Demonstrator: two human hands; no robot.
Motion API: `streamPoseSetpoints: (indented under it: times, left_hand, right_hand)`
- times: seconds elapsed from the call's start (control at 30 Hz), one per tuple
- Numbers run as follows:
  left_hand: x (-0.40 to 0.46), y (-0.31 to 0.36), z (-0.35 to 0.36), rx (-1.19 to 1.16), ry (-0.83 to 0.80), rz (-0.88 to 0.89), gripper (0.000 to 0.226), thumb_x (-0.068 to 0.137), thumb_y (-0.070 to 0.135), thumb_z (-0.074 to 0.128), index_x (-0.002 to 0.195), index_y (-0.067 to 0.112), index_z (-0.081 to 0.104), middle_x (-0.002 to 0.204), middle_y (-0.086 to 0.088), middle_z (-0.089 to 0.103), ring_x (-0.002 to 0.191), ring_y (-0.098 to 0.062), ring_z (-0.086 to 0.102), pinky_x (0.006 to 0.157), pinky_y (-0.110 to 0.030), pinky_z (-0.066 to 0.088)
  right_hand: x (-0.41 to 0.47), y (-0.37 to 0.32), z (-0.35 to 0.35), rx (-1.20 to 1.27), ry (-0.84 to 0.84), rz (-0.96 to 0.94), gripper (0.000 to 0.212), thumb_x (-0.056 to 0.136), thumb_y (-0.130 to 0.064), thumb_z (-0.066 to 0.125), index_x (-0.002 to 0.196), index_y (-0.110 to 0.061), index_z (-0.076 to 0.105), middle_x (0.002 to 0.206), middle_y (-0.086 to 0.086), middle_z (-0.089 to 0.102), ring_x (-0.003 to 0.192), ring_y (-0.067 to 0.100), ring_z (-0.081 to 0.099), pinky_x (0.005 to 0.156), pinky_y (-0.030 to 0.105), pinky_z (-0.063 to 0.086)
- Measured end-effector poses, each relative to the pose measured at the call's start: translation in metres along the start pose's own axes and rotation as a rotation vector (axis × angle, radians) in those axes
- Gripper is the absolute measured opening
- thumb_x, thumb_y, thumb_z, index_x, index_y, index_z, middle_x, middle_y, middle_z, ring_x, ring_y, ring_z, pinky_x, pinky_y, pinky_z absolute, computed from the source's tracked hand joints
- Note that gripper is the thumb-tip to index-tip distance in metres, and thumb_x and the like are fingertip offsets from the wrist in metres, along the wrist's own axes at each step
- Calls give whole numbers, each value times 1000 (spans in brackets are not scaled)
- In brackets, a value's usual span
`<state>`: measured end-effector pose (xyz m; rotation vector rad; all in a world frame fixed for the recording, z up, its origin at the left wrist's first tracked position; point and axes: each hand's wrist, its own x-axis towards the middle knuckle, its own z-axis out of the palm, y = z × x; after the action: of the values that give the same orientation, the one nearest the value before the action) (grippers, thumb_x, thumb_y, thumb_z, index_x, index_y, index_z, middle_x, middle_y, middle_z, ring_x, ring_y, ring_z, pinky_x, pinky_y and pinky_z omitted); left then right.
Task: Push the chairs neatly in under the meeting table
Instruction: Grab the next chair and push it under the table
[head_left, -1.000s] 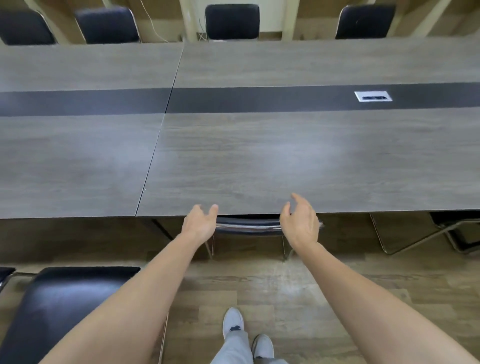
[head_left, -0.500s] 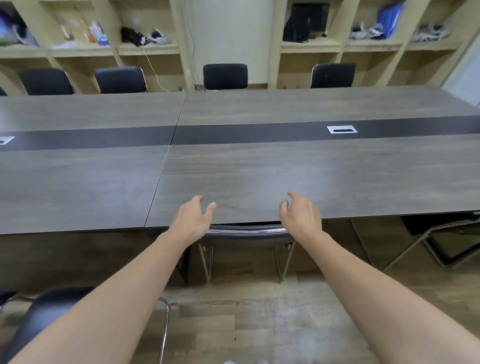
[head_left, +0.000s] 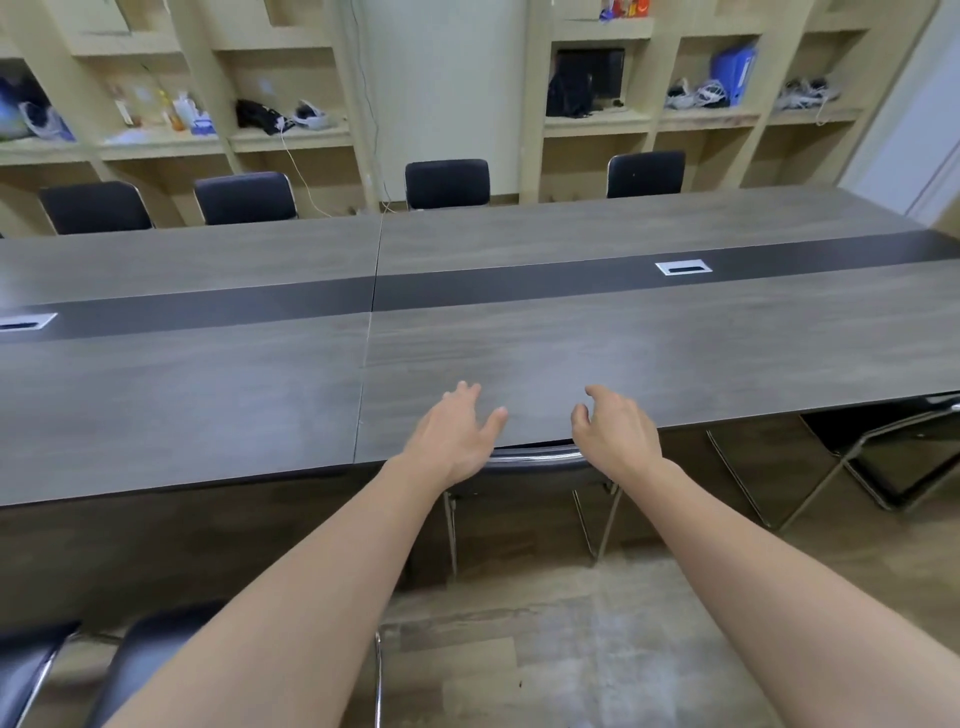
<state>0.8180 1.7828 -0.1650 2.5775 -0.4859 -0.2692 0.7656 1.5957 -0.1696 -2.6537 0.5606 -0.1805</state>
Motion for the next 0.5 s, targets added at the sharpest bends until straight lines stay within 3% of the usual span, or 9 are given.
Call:
streamPoseSetpoints:
  times: [0.23,0.5]
  left_hand:
    - [-40,-39,-34,19,3,33,65,103,52,35,157,18,23,165,-2,15,152,-23,13,120,-41,18]
    - [-85,-64,-48,0,-11,53,64,103,53,34,156,18,26,165,-3,17,152,-24,15,121,-42,20]
  right_hand:
    - [-45,-53,21,-16,56,-2,36,102,-29,36,129,-12,52,114,11,65,96,25,63,75,32,47]
    - [-92,-77,19,-47,93,-17,36,103,-33,34,123,-12,56,114,8,65,99,25,64,80,33,50]
